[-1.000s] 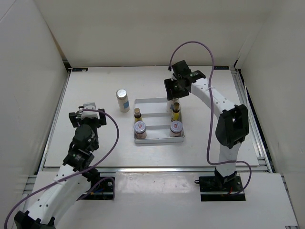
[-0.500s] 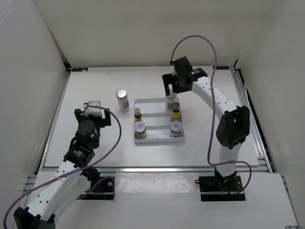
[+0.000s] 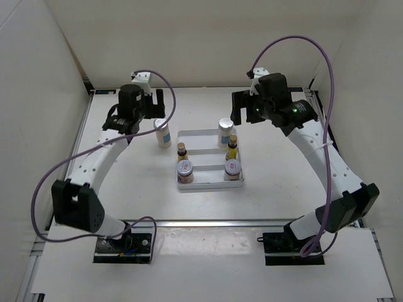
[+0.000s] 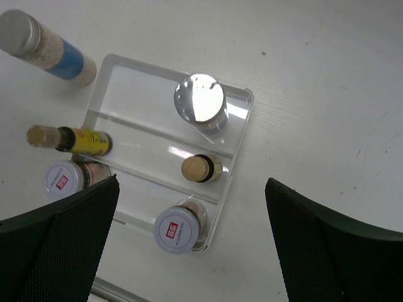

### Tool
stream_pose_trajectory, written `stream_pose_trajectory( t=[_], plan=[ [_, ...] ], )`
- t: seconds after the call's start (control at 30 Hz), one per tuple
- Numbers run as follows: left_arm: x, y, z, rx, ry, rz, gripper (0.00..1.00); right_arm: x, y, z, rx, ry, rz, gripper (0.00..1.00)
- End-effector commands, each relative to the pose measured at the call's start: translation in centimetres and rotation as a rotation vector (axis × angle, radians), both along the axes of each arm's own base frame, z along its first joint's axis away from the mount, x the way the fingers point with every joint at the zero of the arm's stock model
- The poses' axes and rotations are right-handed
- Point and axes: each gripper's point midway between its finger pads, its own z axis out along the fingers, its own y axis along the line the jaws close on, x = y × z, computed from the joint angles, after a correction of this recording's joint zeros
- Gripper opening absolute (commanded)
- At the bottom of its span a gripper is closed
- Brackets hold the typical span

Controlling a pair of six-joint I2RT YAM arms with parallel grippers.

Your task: Organize the condiment bottles

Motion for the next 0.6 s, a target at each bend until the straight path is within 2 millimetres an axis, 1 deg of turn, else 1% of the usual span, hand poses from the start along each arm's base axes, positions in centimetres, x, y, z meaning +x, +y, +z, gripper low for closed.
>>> stream_pose_trajectory(
  t=[0.0, 0.03, 0.07, 0.1, 0.13, 0.17, 0.2, 0.23, 0.27, 0.3, 0.33, 0.37, 0.4, 0.43, 0.47, 0.53, 0.57],
  plan=[
    [0.1, -2.2, -3.1, -0.061, 0.129, -0.104, 1.0, -1.6, -0.2, -1.0, 0.008, 0.044, 0.028, 1.0],
    [0.4, -2.5, -3.8, -0.064, 0.139, -0.115, 1.0, -1.9, -0.7, -0.6, 0.013, 0.033, 0.019, 1.0],
    [0.9, -2.6, -5.4, -0.057, 0.175, -0.113, 1.0, -2.2, -0.9, -1.1, 0.009, 0.042, 0.019, 1.0],
    [1.3, -2.9, -5.5, -0.071, 0.174, -0.117, 1.0, -2.2, -1.3, -0.7, 0.014, 0.033, 0.009, 1.0],
    [1.6, -3.0, -5.9, -0.07, 0.179, -0.117, 1.0, -2.5, -1.5, -0.8, 0.014, 0.033, 0.008, 1.0],
    [2.1, -3.1, -6.6, -0.069, 0.182, -0.117, 1.0, -2.6, -1.3, -0.8, 0.02, 0.036, 0.018, 1.0],
    [2.4, -3.2, -7.0, -0.077, 0.187, -0.113, 1.0, -2.7, -1.8, -0.9, 0.013, 0.034, 0.015, 1.0],
    [2.5, -3.2, -7.5, -0.075, 0.199, -0.112, 1.0, -3.0, -1.7, -1.4, 0.012, 0.054, 0.024, 1.0],
    [2.6, -3.5, -8.9, -0.074, 0.229, -0.121, 1.0, -3.0, -2.1, -1.1, 0.016, 0.044, 0.015, 1.0],
    [3.0, -3.8, -8.6, -0.079, 0.223, -0.13, 1.0, -3.0, -2.1, -1.1, 0.016, 0.044, 0.015, 1.0],
    [3.0, -3.8, -9.5, -0.075, 0.248, -0.129, 1.0, -3.3, -2.4, -1.3, 0.019, 0.055, 0.013, 1.0],
    [3.3, -3.8, -9.6, -0.074, 0.25, -0.129, 1.0, -3.3, -2.4, -1.3, 0.019, 0.055, 0.013, 1.0],
    [3.2, -3.8, -10.9, -0.067, 0.287, -0.126, 0.97, -3.6, -2.3, -0.9, 0.029, 0.049, 0.023, 1.0],
    [3.2, -3.8, -11.3, -0.065, 0.302, -0.125, 0.95, -3.6, -2.3, -0.9, 0.03, 0.049, 0.023, 1.0],
    [3.3, -3.8, -11.7, -0.063, 0.312, -0.124, 0.88, -3.6, -2.4, -1.2, 0.026, 0.057, 0.023, 1.0],
    [3.3, -3.8, -12.4, -0.059, 0.334, -0.123, 0.75, -3.7, -2.2, -1.2, 0.031, 0.06, 0.031, 1.0],
    [3.3, -3.8, -12.3, -0.058, 0.339, -0.123, 0.58, -3.9, -2.3, -1.4, 0.028, 0.068, 0.031, 1.0]
  ],
)
